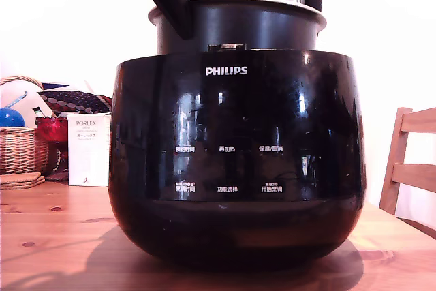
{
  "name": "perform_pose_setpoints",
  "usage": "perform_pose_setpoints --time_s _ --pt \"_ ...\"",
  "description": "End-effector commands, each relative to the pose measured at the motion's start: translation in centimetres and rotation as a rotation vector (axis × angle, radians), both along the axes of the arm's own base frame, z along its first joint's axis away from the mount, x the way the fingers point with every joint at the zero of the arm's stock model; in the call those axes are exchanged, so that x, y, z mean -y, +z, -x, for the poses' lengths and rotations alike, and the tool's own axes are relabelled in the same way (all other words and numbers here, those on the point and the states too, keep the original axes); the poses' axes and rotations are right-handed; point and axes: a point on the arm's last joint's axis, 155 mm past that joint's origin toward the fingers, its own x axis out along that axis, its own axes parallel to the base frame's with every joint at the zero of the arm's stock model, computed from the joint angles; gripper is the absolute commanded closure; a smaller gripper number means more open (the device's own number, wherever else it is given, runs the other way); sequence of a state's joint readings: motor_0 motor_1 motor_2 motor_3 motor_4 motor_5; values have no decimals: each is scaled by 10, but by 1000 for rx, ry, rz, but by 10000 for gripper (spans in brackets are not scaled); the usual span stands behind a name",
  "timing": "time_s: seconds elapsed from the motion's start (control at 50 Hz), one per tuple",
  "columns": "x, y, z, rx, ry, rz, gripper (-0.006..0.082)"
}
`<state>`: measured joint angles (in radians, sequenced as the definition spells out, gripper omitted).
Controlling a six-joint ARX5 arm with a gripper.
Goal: Place the pot you are holding inside the rice cooker
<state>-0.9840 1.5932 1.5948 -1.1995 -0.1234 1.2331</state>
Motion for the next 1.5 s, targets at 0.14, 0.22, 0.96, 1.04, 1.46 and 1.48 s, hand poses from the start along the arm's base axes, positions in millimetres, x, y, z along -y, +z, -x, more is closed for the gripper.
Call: perform_pose_setpoints --time_s 0.14,0.22,0.96,1.04,1.46,1.48 --pt "7 -10 -9 -6 3 -14 791" --pt "8 -16 -10 -14 3 -26 791" --pt "2 -10 -22 50 31 -60 666" --pt "4 -5 -24 59 32 -49 665" --pt "13 44 -29 111 45 41 594" --pt "13 46 -29 112 45 42 594"
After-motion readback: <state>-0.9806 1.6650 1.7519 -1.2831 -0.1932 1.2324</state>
